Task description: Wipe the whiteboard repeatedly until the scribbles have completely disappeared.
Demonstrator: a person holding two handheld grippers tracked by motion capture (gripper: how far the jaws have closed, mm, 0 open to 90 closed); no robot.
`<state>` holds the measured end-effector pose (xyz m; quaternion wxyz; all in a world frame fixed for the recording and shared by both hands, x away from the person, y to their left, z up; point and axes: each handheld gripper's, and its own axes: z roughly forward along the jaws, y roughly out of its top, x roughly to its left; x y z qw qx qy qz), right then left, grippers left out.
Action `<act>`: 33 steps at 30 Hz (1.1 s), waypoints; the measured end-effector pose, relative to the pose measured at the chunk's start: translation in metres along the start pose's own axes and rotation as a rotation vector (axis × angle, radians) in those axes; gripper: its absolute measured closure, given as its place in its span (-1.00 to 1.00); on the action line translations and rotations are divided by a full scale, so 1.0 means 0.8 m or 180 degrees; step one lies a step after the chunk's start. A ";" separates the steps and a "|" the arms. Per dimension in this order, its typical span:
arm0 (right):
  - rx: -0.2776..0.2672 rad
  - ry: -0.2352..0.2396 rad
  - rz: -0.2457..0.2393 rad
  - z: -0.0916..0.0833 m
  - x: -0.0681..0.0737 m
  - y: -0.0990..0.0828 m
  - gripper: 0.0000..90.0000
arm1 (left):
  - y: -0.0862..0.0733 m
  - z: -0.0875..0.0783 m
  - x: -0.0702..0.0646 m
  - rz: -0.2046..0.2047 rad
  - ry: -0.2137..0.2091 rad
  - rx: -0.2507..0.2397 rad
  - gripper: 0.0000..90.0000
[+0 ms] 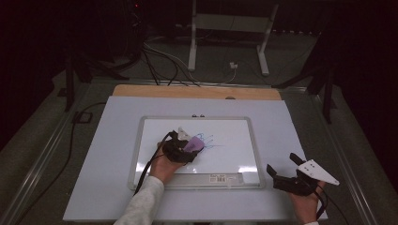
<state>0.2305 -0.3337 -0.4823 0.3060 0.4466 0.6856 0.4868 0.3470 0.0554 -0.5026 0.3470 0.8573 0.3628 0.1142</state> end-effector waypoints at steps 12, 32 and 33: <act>-0.0006 -0.0013 0.0014 -0.001 -0.002 0.000 -1.00 | 0.001 -0.006 0.022 -0.0122 0.0357 0.0072 -0.07; 0.0001 -0.0009 0.0001 0.000 0.000 0.000 -1.00 | 0.003 -0.002 0.014 -0.0142 0.0426 0.0043 -0.07; 0.0001 -0.0008 0.0001 0.000 0.000 0.000 -1.00 | 0.004 -0.001 0.009 -0.0106 0.0377 0.0040 -0.07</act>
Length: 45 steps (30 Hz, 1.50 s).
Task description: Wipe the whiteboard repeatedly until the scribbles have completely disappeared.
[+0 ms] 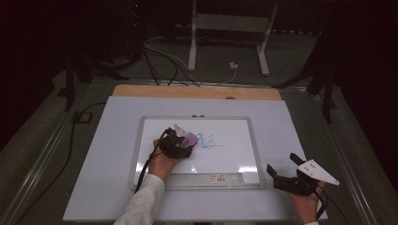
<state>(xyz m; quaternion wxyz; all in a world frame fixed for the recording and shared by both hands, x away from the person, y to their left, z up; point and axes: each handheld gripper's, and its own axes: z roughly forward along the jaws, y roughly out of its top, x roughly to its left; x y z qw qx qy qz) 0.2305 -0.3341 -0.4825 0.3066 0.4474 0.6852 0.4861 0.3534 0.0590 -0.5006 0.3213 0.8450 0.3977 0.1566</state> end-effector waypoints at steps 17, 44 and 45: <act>-0.0004 -0.0008 0.0014 -0.001 -0.001 0.000 -1.00 | 0.000 -0.001 0.015 0.0057 0.0335 0.0013 -0.07; 0.0006 -0.0006 -0.0004 0.000 0.000 0.000 -1.00 | 0.009 0.010 -0.040 0.0285 -0.0221 -0.0078 -0.07; 0.0005 -0.0008 0.0000 0.000 0.000 0.000 -1.00 | 0.010 0.011 -0.037 0.0279 -0.0184 -0.0070 -0.07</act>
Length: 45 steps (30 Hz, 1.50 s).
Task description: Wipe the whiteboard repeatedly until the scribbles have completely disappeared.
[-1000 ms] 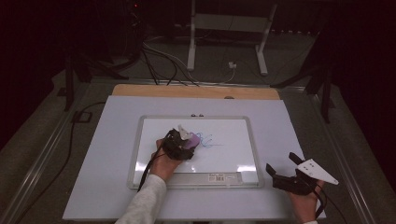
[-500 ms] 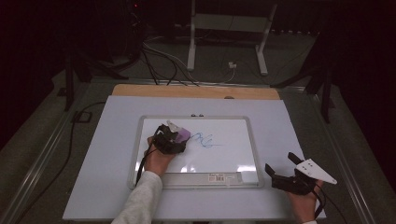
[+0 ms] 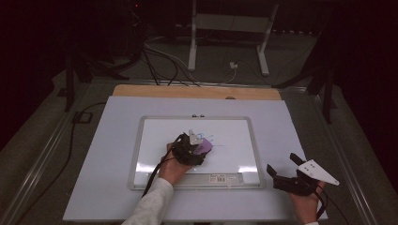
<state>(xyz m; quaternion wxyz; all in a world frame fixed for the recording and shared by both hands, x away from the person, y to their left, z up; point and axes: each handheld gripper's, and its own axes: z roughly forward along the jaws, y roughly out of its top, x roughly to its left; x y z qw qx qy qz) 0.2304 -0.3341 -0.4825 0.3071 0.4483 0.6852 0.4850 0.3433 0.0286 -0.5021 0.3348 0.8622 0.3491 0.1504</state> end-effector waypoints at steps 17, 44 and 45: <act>0.0003 -0.0005 0.0014 -0.001 -0.001 0.000 -1.00 | -0.003 0.000 0.067 -0.0599 0.0590 0.0068 -0.07; -0.0003 -0.0006 0.0010 -0.001 -0.001 0.000 -1.00 | 0.008 0.005 0.042 -0.0366 0.0584 0.0131 -0.07; -0.0001 -0.0007 0.0010 -0.001 -0.001 0.000 -1.00 | 0.007 0.004 0.047 -0.0412 0.0615 0.0129 -0.07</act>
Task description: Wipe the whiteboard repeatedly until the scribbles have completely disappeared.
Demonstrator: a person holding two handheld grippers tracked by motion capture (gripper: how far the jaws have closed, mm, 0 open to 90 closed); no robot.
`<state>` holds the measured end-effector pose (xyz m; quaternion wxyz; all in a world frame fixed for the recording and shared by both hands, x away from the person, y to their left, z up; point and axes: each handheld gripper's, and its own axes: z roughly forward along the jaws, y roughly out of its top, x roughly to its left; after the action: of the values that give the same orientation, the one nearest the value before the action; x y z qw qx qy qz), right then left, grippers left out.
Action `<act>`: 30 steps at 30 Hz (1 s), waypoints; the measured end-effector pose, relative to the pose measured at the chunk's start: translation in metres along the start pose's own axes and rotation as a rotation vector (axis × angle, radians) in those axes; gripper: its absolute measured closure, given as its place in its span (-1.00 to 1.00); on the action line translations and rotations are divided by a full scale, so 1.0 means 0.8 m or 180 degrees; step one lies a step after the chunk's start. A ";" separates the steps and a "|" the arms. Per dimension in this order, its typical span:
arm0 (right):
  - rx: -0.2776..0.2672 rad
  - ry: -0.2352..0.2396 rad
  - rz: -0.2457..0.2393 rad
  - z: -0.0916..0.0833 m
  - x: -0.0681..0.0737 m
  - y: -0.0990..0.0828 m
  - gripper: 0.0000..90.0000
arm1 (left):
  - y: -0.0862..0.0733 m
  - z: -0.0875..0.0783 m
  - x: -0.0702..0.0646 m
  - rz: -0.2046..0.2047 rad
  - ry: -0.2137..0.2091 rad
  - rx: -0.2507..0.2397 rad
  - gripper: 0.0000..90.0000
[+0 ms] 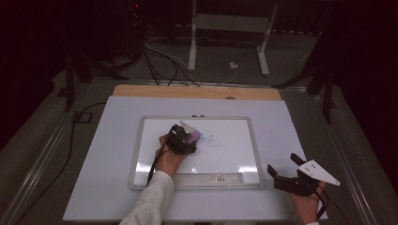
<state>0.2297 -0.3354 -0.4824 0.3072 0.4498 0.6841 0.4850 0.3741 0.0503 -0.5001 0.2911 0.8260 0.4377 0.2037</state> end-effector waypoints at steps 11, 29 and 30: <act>0.0002 0.0009 -0.0013 0.001 0.001 0.000 -1.00 | 0.004 0.001 -0.019 0.0104 -0.0202 -0.0005 -0.07; 0.0002 0.0000 0.0002 0.000 0.000 0.000 -1.00 | 0.011 0.004 -0.032 0.0182 -0.0240 0.0031 -0.07; 0.0003 0.0000 0.0002 0.000 0.000 0.000 -1.00 | 0.011 0.004 -0.027 0.0166 -0.0182 0.0045 -0.07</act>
<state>0.2297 -0.3355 -0.4826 0.3068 0.4501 0.6842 0.4849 0.3699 0.0272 -0.4981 0.2922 0.8446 0.4090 0.1845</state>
